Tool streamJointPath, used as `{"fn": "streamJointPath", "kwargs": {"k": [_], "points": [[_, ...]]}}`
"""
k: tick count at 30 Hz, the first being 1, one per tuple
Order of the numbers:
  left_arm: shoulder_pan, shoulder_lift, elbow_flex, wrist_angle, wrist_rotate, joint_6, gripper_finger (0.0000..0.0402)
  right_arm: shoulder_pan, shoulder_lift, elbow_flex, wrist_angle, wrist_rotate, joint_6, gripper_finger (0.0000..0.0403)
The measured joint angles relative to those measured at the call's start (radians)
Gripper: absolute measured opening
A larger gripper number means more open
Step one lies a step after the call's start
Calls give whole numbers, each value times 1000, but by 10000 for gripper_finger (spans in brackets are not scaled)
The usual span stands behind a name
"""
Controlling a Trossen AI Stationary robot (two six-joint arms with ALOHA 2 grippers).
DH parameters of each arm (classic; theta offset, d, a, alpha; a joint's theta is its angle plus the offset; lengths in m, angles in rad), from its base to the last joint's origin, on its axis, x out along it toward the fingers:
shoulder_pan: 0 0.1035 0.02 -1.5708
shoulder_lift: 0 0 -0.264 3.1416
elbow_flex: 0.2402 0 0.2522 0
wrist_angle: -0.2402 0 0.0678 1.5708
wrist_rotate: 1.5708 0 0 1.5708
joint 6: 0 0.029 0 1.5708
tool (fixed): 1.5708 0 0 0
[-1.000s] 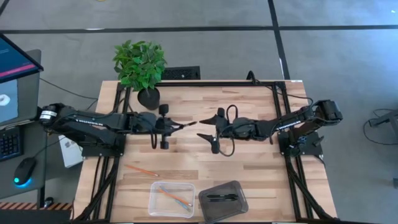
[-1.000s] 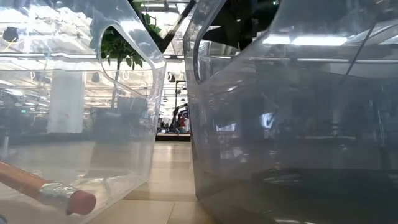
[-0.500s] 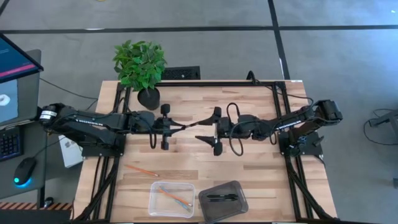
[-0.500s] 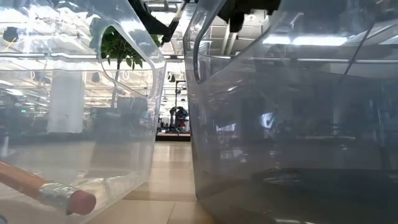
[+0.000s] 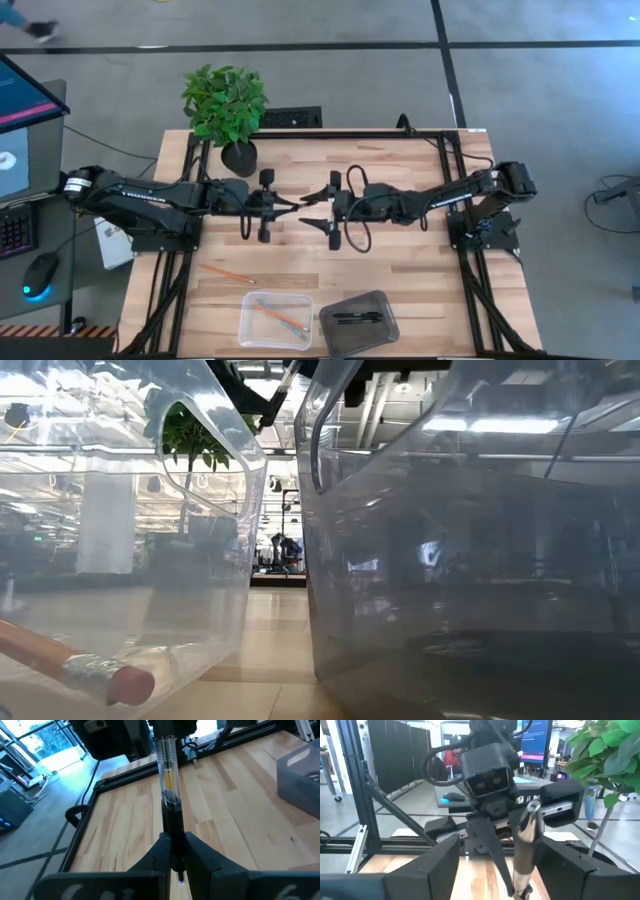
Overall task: Sort pens & pencils
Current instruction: Put the black pen into the black bin
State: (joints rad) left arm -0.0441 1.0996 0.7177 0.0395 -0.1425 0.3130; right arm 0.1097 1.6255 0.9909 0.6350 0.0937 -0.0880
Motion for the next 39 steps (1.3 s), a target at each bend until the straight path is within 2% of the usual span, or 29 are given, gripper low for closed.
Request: {"fn": "streamJointPath", "kwargs": {"k": [5, 16, 26, 31, 34, 39], "points": [[0, 0, 0, -4, 0, 8, 21, 0, -1, 6, -12, 12, -1, 211], [-1, 0, 0, -7, 0, 16, 21, -20, -1, 6, -14, 16, -18, 60], [0, 0, 0, -9, -1, 21, 51, -20, -2, 6, -28, 15, -34, 59], [-1, 0, 0, -51, -1, 88, 62, -19, -2, 4, -70, 10, -16, 59], [0, 0, 0, -44, -1, 63, 70, -18, -2, 4, -85, 8, -15, 59], [0, -1, 0, -41, 0, 50, 116, -18, -2, 5, -113, 36, -15, 59]]}}
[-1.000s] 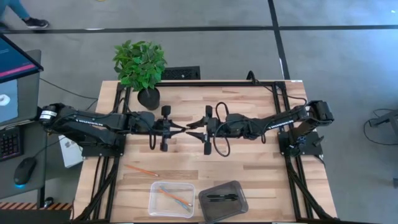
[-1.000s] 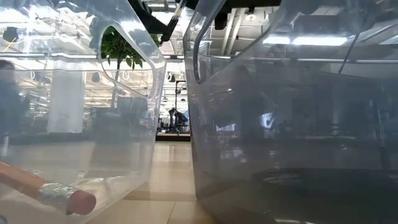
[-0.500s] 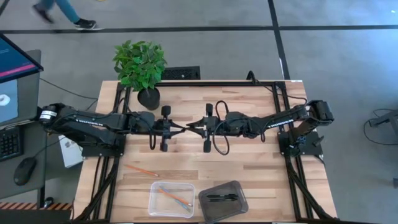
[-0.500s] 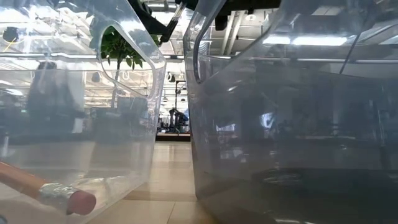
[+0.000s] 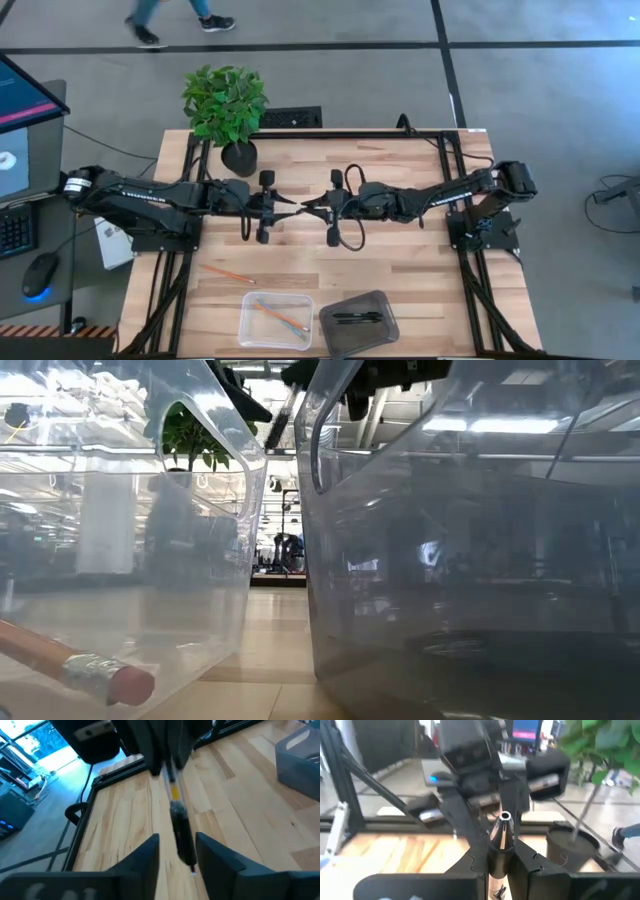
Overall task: Sort pens & pencils
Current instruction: Put the black pen into the black bin
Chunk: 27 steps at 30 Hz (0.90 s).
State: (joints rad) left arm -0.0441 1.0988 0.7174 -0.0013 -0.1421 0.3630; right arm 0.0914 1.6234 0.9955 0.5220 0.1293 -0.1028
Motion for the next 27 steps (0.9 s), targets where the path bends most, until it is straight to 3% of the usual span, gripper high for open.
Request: {"fn": "streamJointPath", "kwargs": {"k": [7, 13, 18, 24, 27], "points": [[0, -23, 0, -157, -1, -1, 183, 13, -51, 43, -338, 6, 128, 59], [-1, -35, 0, -388, -6, -61, 198, 96, -59, 177, -768, 0, 249, 59], [-1, -32, 0, -496, -69, -128, 199, 204, -48, 338, -1076, -1, 375, 59], [0, -32, 0, -511, -150, -140, 199, 352, -49, 409, -1152, -1, 422, 59], [0, -32, 0, -511, -158, -140, 199, 409, -48, 409, -1154, -1, 531, 59]]}}
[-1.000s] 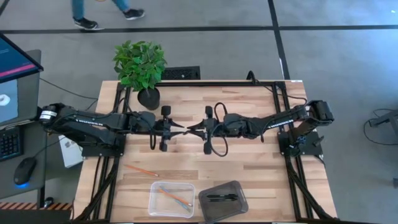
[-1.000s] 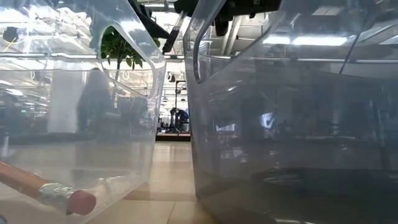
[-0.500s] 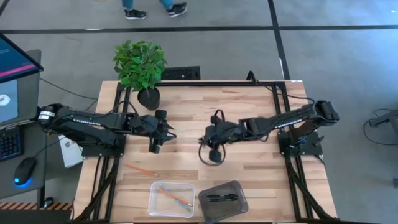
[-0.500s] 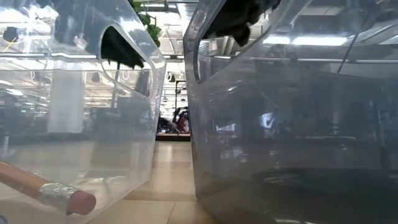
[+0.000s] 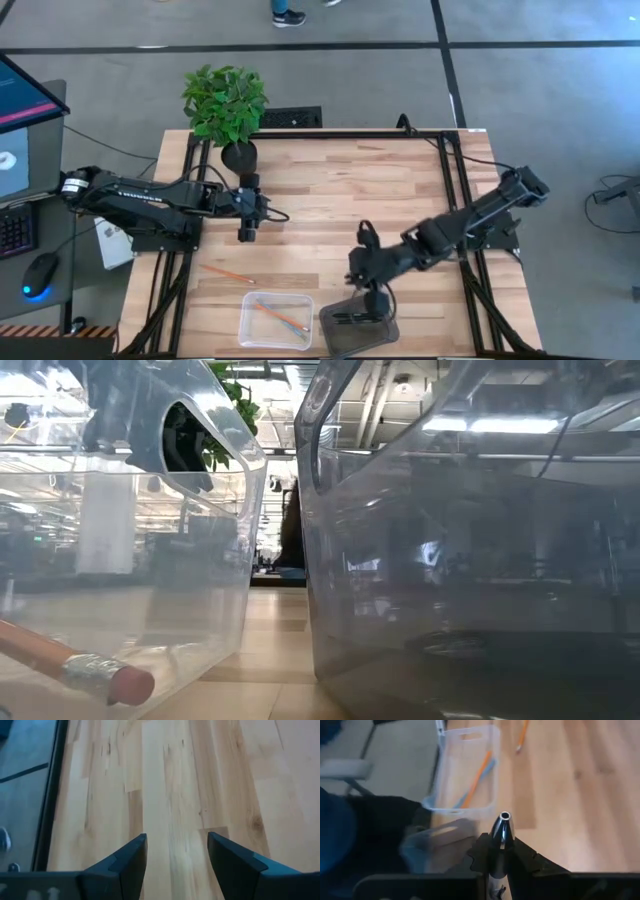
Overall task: Sort pens & pencils
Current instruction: Put the black pen into the black bin
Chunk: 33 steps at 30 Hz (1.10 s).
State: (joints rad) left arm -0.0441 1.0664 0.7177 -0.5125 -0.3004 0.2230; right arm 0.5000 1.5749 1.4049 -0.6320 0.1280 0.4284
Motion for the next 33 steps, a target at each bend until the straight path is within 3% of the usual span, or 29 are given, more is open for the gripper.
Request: {"fn": "streamJointPath", "kwargs": {"k": [7, 12, 20, 24, 33], "points": [[0, 0, 0, -4, 0, -27, 199, 77, 67, 1, -27, -41, 229, 59], [0, 0, 0, -10, 0, -83, 199, 100, 146, 23, -78, -104, 288, 59], [0, 0, 0, -23, 1, -103, 199, 111, 291, 160, -181, -181, 264, 59], [0, 0, 0, -29, 1, -104, 199, 94, 363, 186, -194, -257, 253, 63], [0, 0, 0, -87, 3, -152, 199, 32, 430, 186, -194, -287, 245, 78]]}}
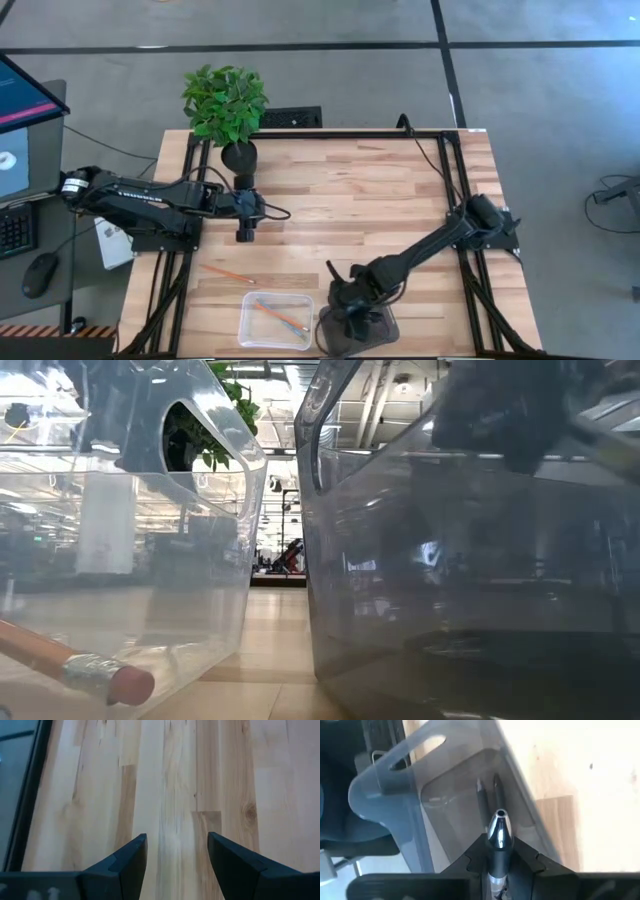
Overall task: Sort pens & pencils
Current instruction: Put the black pen into the black bin, then put the orange pencil into the transparent bin
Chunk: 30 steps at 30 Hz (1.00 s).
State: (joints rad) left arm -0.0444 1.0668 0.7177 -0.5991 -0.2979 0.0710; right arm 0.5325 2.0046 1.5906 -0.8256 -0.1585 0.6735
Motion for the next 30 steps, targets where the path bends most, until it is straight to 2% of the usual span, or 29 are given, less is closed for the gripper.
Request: {"fn": "streamJointPath", "kwargs": {"k": [8, 20, 30], "points": [[0, 0, 0, -59, 4, -53, 199, -37, 0, 0, 11, -2, 14, 80], [0, 0, 0, -70, 4, -68, 199, -10, -1, 0, 52, -2, 10, 84], [0, 0, 0, -70, 4, -65, 199, -5, -1, 0, 49, 4, -22, 138]]}}
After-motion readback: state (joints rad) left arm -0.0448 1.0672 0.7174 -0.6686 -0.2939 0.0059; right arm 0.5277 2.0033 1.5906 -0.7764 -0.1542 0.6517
